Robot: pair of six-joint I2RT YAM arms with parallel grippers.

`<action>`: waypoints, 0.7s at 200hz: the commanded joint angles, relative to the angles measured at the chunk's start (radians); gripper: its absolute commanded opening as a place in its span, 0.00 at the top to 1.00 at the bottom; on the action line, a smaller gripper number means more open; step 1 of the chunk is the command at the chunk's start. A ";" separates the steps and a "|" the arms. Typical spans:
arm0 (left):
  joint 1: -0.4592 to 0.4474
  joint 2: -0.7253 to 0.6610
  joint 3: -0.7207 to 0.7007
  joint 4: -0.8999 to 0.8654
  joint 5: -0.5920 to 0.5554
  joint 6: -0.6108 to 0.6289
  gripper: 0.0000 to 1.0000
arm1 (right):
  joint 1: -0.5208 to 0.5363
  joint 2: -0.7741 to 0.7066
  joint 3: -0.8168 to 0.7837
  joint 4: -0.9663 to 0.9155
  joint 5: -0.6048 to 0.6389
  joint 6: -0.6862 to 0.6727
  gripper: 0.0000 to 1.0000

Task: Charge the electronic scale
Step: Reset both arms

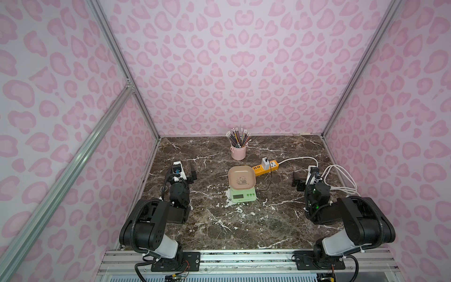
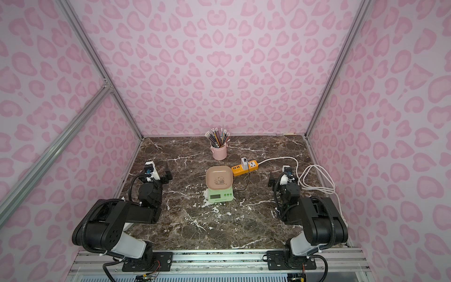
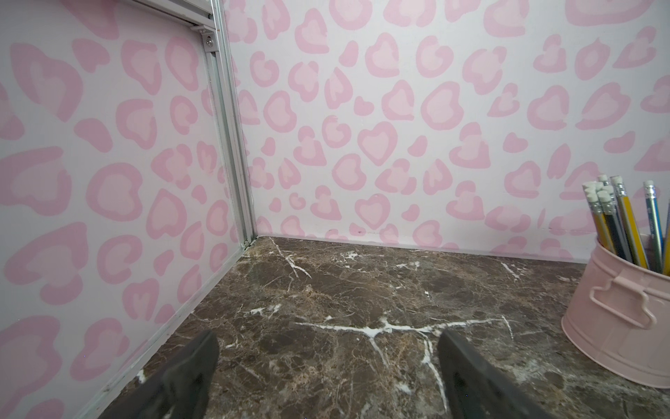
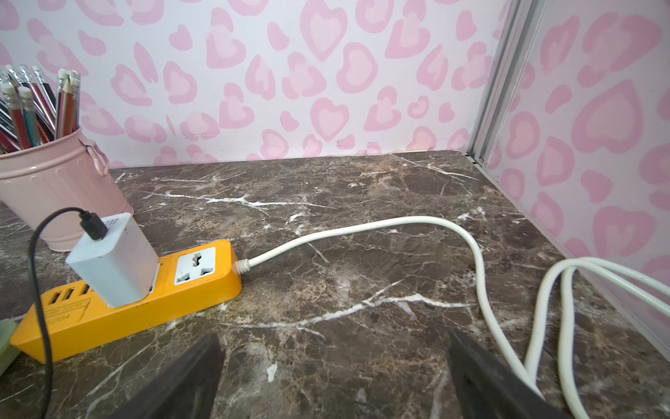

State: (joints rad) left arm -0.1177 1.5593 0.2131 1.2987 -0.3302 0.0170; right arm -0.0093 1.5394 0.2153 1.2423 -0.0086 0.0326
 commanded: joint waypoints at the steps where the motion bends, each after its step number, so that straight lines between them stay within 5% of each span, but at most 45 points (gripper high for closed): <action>1: 0.000 -0.003 -0.009 0.056 0.005 -0.001 0.04 | 0.006 -0.012 -0.022 0.070 0.022 -0.016 0.01; 31: -0.001 -0.019 -0.071 0.152 0.003 -0.003 0.04 | 0.009 -0.018 -0.111 0.236 0.066 -0.005 0.01; 87: -0.002 -0.001 -0.011 0.063 0.017 0.003 0.04 | 0.009 -0.006 0.003 0.037 0.087 0.005 0.01; 140: 0.000 -0.001 -0.002 0.046 0.019 0.003 0.04 | 0.012 -0.004 0.003 0.038 0.088 0.001 0.01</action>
State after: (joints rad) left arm -0.1192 1.5585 0.2066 1.3457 -0.3145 0.0177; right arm 0.0017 1.5333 0.2085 1.2739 0.0681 0.0364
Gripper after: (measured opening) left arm 0.957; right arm 0.990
